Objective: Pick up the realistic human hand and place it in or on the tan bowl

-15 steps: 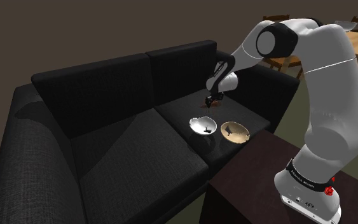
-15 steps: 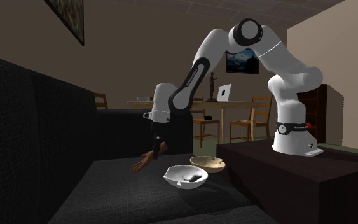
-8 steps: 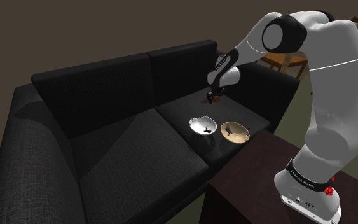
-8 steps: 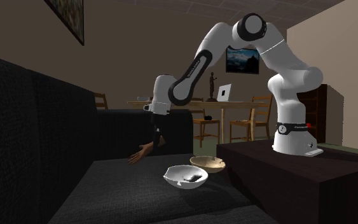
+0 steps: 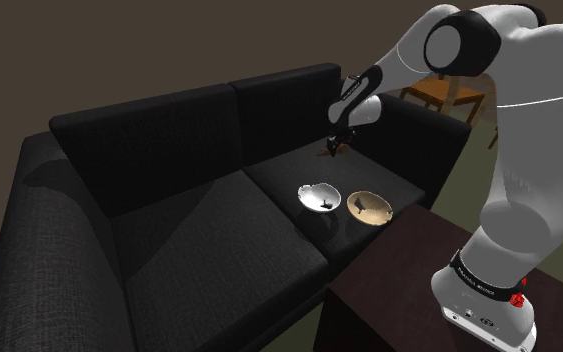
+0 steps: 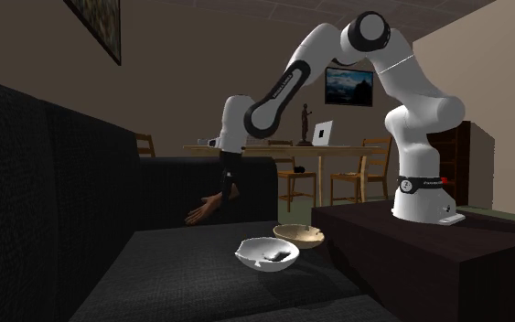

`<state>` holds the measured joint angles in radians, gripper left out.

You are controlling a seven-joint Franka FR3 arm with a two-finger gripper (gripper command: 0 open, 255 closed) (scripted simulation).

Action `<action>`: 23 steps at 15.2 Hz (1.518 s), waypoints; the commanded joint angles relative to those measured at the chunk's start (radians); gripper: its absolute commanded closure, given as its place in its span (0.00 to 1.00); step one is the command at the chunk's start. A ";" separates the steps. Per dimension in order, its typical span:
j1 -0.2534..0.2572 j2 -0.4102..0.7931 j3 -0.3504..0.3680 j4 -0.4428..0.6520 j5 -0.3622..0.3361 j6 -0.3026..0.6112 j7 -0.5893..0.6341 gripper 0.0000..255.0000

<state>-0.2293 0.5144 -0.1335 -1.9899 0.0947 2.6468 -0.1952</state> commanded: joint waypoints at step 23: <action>0.032 -0.530 -0.094 -0.935 -0.234 0.412 0.134 1.00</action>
<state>-0.1988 -0.0298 -0.2278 -2.9197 -0.1427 3.0375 -0.0605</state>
